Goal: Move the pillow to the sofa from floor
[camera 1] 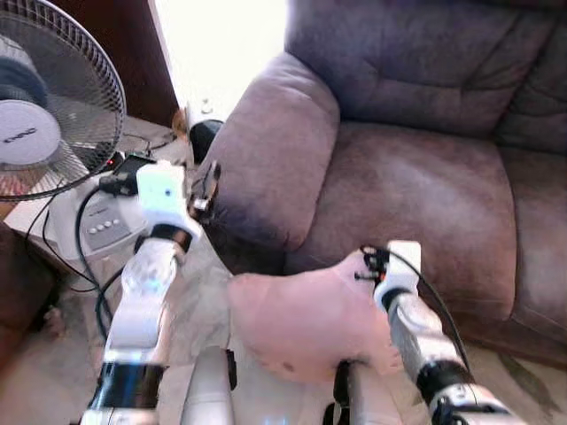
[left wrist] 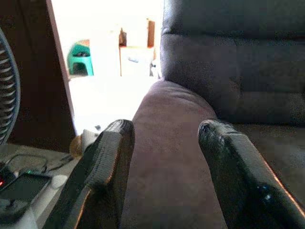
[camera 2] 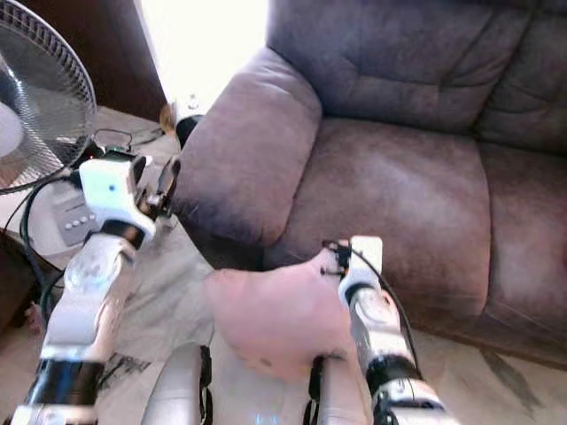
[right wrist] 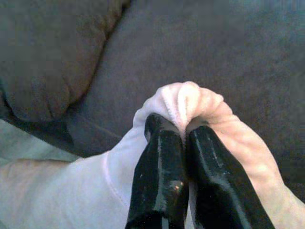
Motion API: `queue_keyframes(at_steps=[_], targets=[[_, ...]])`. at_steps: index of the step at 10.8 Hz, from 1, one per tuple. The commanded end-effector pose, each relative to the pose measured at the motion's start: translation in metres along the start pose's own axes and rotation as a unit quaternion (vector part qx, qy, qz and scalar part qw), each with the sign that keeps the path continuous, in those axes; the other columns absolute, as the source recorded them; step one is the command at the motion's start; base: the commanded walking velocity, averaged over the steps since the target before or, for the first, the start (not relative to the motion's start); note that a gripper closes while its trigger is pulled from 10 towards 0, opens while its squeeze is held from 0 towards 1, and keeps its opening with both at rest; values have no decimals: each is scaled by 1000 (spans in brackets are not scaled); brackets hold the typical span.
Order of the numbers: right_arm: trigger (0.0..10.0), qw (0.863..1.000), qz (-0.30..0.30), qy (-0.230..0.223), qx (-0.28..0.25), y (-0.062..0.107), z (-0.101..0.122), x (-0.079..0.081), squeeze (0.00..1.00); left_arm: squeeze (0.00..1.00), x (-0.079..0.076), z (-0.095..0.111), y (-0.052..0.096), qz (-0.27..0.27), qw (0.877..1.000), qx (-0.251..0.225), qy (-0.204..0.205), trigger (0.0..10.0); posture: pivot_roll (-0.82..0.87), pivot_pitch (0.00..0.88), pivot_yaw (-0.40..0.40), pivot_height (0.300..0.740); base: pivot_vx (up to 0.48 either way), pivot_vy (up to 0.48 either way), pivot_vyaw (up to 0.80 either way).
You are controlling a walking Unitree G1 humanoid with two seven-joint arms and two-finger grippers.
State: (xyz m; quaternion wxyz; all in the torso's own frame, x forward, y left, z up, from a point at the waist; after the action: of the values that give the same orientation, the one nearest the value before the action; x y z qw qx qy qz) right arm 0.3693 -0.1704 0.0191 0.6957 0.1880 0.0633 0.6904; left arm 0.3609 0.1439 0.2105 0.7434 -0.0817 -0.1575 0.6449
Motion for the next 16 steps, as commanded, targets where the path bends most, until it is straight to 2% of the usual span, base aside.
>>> queue_keyframes(at_steps=[1,5,7,9,11,13,14,16], targets=[[10000,981,17,3,-193,-2,117,11,0,0,0,1,-3,-5,1000,-6,-4,10000,133,0,-42,663,0,0,0],[10000,963,27,6,-268,7,172,23,0,0,-4,3,-12,-16,1000,-18,-2,10000,122,0,-24,663,0,0,0],[10000,957,27,6,-288,9,191,26,0,0,-3,0,-13,-15,1000,-17,-5,10000,125,0,-25,663,0,0,0],[10000,945,39,14,-323,19,212,35,0,0,1,-1,-10,-1,1000,-21,-6,10000,128,0,-32,663,0,0,0],[10000,932,54,5,-357,31,223,41,0,0,5,-4,-6,8,1000,-20,-5,10000,112,0,-29,663,0,0,0],[10000,940,56,10,-338,27,210,42,0,0,-1,-10,-2,3,1000,-12,0,10000,107,0,-32,663,0,0,0],[10000,946,62,-4,-319,25,192,45,0,0,-4,-13,3,2,1000,-9,3,10000,109,0,-34,663,0,0,0],[10000,952,50,-6,-302,27,171,42,0,0,-2,-17,6,10,1000,-5,7,10000,107,0,-30,663,0,0,0]])
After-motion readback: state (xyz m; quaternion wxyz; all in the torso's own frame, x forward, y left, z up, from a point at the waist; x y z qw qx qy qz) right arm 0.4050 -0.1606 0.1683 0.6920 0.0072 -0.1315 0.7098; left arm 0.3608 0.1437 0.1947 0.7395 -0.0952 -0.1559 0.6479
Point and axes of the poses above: a point about 5 cm out from each wrist's last joint towards the gripper, its own y axis pointing back from the gripper into the wrist, its own z axis along the axis of the wrist's last joint, x = y × z, the point moved 5 cm from there along -y, pointing out of the wrist towards the gripper, and after that the axes turned 5 degrees about -y, right-handed, at the moved point
